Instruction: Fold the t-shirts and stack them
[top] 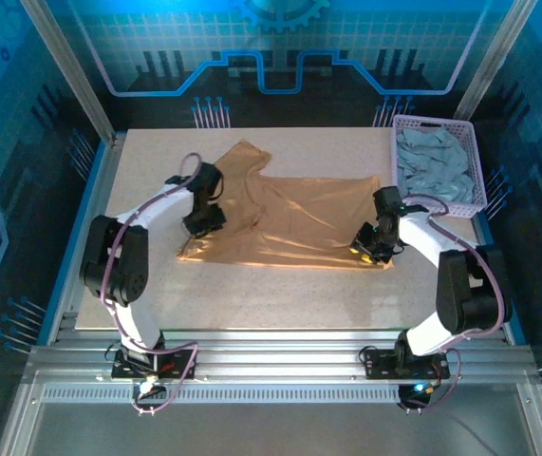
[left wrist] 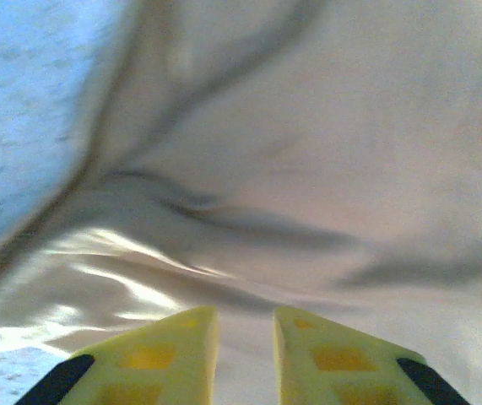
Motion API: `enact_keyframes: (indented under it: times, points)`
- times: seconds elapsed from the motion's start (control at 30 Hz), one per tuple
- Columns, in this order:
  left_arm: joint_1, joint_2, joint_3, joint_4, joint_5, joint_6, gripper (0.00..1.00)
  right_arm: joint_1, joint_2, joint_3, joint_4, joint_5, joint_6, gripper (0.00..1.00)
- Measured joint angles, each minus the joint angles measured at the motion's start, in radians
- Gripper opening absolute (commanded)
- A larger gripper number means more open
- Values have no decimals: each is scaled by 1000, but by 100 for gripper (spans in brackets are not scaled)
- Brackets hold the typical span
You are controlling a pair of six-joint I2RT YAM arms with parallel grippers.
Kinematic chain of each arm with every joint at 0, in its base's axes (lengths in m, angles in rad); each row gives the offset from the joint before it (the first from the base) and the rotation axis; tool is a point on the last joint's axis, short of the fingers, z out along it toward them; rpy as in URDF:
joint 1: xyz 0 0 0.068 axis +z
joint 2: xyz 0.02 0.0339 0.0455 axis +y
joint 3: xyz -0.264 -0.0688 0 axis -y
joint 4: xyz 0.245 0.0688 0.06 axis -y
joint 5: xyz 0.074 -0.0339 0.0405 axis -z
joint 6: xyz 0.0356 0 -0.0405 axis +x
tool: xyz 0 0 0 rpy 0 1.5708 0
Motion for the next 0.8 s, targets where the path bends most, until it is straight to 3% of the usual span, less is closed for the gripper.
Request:
enact_keyframes:
  times: [0.37, 0.8]
  points:
    - [126, 38, -95, 21, 35, -177, 19, -28, 248, 209, -149, 113, -58, 33]
    - [207, -245, -420, 0, 65, -407, 20, 201, 192, 125, -248, 147, -41, 36]
